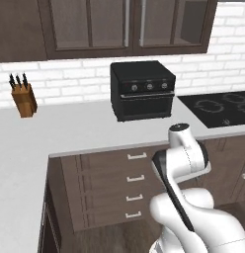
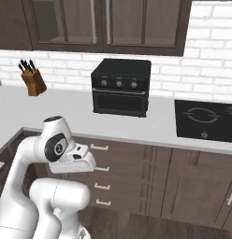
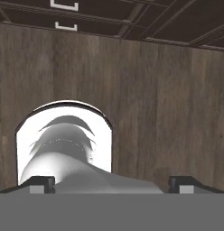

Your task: Take a straw from the drawer in front and place it inside the glass cup on the dining counter.

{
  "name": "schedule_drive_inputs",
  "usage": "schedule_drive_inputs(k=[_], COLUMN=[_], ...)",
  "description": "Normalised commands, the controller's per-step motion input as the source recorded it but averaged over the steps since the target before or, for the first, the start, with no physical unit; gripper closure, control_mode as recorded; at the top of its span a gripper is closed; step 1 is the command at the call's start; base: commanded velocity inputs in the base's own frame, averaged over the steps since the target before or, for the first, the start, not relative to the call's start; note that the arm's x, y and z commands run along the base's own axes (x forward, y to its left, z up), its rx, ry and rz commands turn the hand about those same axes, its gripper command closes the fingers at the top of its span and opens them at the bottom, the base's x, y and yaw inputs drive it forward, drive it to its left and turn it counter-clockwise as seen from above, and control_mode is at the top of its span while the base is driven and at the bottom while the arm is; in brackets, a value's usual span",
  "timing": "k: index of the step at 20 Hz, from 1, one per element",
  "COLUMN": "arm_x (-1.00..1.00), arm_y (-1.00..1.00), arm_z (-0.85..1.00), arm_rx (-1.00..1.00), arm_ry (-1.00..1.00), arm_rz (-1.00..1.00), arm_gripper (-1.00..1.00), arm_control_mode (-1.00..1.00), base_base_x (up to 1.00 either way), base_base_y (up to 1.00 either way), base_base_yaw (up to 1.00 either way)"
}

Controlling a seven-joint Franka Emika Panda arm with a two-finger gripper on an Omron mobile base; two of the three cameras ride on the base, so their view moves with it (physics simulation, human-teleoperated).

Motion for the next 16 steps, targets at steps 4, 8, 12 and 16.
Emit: schedule_drive_inputs(k=[4, 8, 12, 16], arm_x=[0.04, 0.42, 0.70, 0.95], arm_y=[0.18, 0.88, 0.55, 0.29], arm_z=[-0.06, -0.44, -0.59, -0.68], arm_rx=[0.09, -0.02, -0.07, -0.13], arm_ry=[-0.16, -0.29, -0.27, -0.25], arm_rz=[0.00, 0.03, 0.12, 0.13], arm_gripper=[-1.00, -1.00, -1.00, -1.00], arm_control_mode=[-1.00, -1.00, -1.00, -1.00], base_base_x=[0.00, 0.00, 0.00, 0.00], base_base_y=[0.00, 0.00, 0.00, 0.00], base_base_yaw=[0.00, 0.00, 0.00, 0.00])
